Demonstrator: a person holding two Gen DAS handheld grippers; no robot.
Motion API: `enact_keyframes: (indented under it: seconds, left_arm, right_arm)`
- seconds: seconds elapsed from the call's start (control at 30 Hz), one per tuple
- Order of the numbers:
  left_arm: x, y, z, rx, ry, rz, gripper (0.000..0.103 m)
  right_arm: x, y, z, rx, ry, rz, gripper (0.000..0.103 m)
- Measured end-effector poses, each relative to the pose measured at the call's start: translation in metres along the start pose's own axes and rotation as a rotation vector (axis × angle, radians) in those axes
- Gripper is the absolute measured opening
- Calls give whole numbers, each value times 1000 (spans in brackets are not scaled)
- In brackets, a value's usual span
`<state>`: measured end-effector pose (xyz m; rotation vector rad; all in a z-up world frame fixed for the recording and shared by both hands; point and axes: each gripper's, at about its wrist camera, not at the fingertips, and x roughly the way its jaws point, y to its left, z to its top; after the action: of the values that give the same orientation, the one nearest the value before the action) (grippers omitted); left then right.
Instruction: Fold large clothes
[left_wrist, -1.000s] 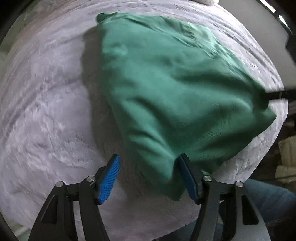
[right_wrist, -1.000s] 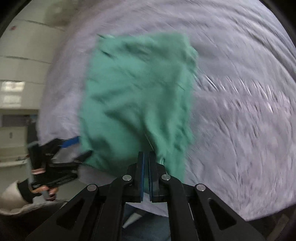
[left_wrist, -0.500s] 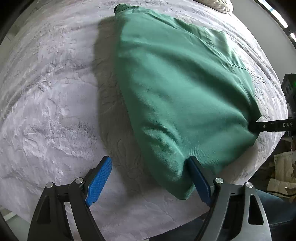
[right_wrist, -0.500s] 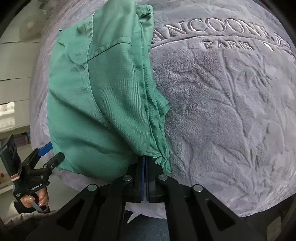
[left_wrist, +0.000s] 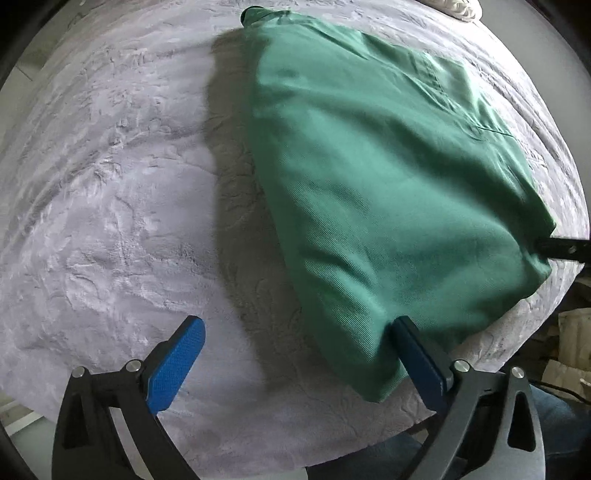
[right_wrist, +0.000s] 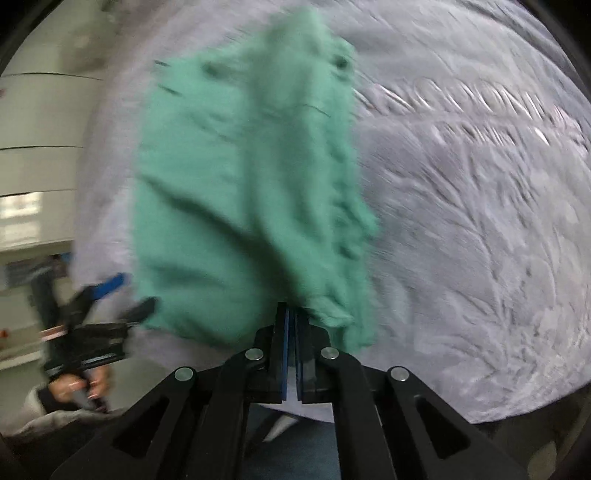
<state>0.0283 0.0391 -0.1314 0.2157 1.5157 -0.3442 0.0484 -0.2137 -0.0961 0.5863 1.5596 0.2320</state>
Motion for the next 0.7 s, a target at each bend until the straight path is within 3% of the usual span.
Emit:
enact_keyframes:
  seconds: [0.13, 0.3, 0.47, 0.7]
  left_arm:
    - [-4, -2, 2, 14, 0, 29, 101]
    - [-7, -13, 5, 35, 2, 71, 102]
    - [-14, -16, 9, 33, -31, 116, 102]
    - [-15, -5, 21, -19, -30, 117, 102]
  right_arm:
    - [-9, 2, 14, 38, -68, -24, 4]
    - [18, -25, 29, 198, -37, 13, 2]
    - [20, -6, 27, 137, -30, -43, 2]
    - [16, 5, 29, 136, -32, -50, 3]
